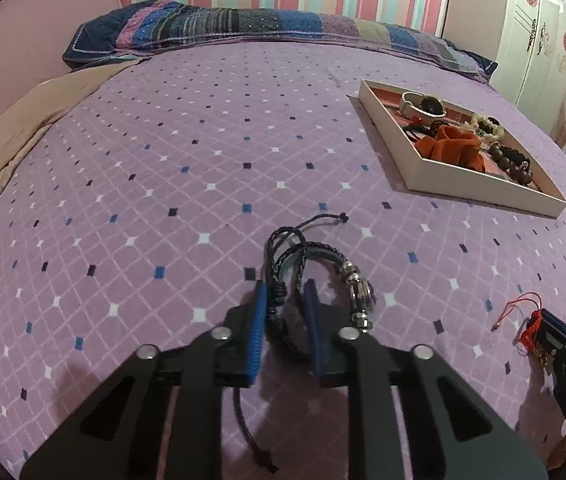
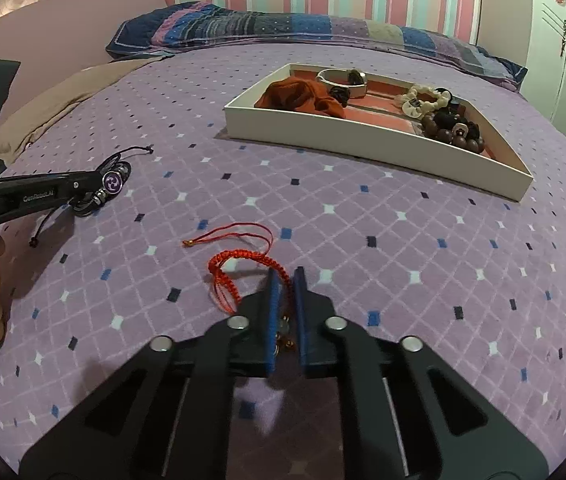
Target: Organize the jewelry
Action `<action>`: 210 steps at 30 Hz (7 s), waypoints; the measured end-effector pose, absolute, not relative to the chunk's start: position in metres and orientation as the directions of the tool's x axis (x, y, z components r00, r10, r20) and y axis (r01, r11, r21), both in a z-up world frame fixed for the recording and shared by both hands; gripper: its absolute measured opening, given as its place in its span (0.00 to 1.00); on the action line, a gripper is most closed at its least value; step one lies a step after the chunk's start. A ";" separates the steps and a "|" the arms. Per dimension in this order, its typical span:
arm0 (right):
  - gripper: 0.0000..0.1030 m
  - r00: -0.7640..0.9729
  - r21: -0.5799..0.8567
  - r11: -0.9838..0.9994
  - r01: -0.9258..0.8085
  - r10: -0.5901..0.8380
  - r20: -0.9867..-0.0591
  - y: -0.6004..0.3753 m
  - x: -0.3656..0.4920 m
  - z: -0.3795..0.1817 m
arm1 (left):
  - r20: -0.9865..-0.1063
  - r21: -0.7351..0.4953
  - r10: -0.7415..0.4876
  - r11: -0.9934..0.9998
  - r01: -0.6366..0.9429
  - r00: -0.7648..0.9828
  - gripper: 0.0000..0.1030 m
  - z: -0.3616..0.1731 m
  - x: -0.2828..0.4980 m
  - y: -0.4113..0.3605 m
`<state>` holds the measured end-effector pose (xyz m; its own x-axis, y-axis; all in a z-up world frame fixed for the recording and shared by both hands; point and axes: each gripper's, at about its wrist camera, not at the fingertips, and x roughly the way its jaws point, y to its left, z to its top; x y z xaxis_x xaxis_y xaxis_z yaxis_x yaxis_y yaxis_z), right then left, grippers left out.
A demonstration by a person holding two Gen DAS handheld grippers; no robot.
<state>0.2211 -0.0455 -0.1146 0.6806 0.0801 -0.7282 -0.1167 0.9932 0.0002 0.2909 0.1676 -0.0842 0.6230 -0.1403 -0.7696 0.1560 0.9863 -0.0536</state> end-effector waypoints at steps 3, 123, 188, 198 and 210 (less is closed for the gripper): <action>0.04 0.678 0.011 0.992 -0.122 0.091 -0.729 -0.046 0.222 -0.113 | -0.770 -0.057 -0.142 0.986 0.154 0.622 0.13 -0.083 0.290 0.169; 0.96 0.792 0.022 0.993 0.115 -0.078 -0.605 -0.252 0.159 0.022 | -0.583 0.005 -0.057 0.997 0.074 0.811 0.96 0.039 0.160 0.011; 0.96 0.800 -0.029 0.992 0.125 -0.118 -0.588 -0.228 0.129 0.022 | -0.543 0.030 -0.048 0.997 0.077 0.838 0.96 0.043 0.127 -0.006; 0.96 0.801 -0.029 0.992 0.122 -0.116 -0.588 -0.227 0.128 0.021 | -0.540 0.032 -0.044 0.997 0.072 0.841 0.96 0.043 0.127 -0.005; 0.96 0.799 -0.027 0.992 0.120 -0.113 -0.590 -0.227 0.128 0.021 | -0.539 0.036 -0.041 0.997 0.072 0.841 0.96 0.042 0.125 -0.006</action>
<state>0.1277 -0.2267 0.0206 0.7994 -0.1125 -0.5902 0.1197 0.9924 -0.0271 0.1248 -0.0059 0.0415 0.8410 -0.0409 -0.5395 0.0716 0.9968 0.0360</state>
